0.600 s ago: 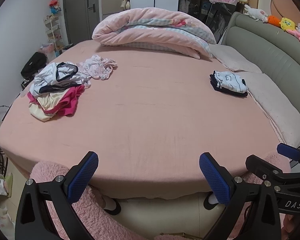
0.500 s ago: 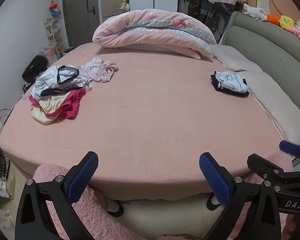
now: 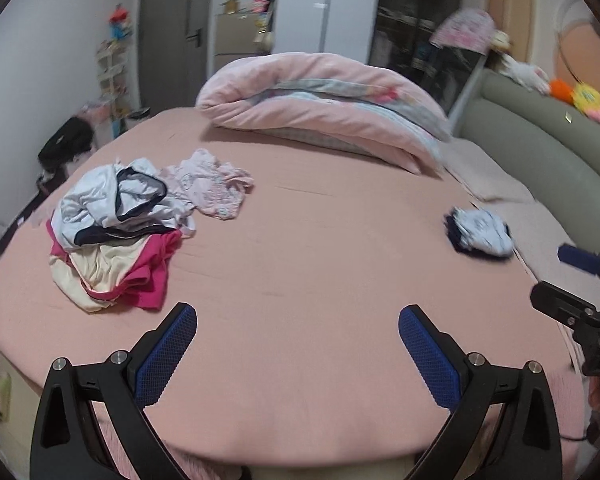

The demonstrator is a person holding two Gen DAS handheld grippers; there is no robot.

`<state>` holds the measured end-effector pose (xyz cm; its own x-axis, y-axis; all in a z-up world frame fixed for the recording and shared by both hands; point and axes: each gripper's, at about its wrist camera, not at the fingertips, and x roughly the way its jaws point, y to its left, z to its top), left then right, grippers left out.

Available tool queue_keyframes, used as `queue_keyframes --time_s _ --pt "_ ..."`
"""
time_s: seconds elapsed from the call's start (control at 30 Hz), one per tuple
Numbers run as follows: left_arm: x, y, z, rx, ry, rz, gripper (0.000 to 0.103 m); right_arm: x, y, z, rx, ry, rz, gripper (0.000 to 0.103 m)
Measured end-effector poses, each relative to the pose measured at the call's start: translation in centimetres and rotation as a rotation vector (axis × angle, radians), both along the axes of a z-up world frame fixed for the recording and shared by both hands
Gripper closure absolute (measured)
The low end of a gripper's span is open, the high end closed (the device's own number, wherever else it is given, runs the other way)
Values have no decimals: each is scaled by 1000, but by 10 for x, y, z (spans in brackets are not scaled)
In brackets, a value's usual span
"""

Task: Fold clothes
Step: 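Move both tools toward the pink cat-print garment on the clothes pile, then grasp the elastic waistband of the pink garment with both grippers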

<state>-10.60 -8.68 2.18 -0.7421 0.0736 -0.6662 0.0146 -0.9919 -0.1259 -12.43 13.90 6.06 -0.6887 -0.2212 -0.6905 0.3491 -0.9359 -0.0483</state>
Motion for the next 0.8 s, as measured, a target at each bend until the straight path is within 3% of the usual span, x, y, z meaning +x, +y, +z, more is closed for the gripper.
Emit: queue_keyframes --time_s 0.1,0.2,0.27,0.37,0.63,0.8 --pt "-41 -26 -20 33 -19 50 0 -40 -20 -6 -1 -1 19 2" --pt "-80 -43 -44 17 -31 120 1 -78 -44 -29 8 -26 15 2" --pt "-110 -58 -63 50 -54 155 1 -105 -59 -46 1 -57 14 2" --pt "-154 -79 -89 92 -87 181 1 -148 -79 -76 -3 -115 -6 2" --pt "-260 -121 -143 104 -177 196 7 -280 -162 -144 -50 -221 -11 6" --pt "-322 -146 -167 183 -206 193 13 -362 -206 -181 -94 -290 -33 33"
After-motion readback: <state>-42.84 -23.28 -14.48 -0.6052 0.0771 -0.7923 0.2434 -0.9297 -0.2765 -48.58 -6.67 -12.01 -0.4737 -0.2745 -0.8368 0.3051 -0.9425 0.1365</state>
